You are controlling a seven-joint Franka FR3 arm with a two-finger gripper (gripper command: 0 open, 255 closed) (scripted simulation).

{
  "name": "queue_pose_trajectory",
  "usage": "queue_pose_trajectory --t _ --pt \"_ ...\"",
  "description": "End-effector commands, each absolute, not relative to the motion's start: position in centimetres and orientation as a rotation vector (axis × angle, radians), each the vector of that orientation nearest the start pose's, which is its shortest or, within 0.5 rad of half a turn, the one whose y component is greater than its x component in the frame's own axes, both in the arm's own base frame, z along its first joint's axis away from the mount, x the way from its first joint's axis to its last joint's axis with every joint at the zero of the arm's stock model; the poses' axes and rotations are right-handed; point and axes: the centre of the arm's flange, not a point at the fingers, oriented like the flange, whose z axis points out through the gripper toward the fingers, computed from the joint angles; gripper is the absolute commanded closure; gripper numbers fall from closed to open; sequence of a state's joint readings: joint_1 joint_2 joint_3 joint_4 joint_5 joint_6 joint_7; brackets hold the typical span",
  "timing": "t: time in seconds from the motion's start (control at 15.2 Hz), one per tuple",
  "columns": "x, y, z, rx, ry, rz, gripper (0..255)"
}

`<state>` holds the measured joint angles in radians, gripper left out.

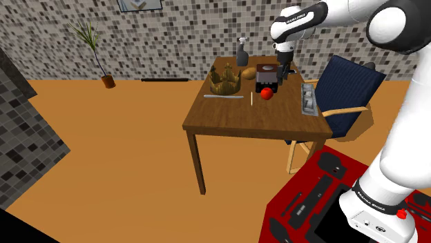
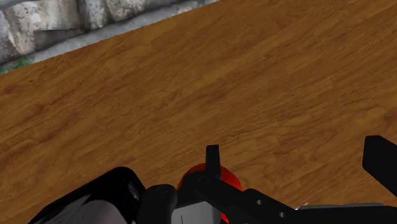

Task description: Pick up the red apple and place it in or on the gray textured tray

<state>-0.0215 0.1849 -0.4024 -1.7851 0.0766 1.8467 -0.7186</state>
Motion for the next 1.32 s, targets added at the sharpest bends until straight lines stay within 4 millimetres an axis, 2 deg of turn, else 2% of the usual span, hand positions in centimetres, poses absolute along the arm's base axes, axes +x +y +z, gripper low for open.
queue_pose_trajectory --t 0.0,0.46,0.92,1.25 --pt "57.4 -24.1 43.1 -3.031 -0.467 0.147 0" --pt "64.5 -27.3 38.2 -2.963 -0.611 0.169 0" --pt "64.0 -27.0 34.5 -2.963 -0.611 0.169 0" --pt "64.0 -26.9 34.2 -2.963 -0.611 0.169 0"
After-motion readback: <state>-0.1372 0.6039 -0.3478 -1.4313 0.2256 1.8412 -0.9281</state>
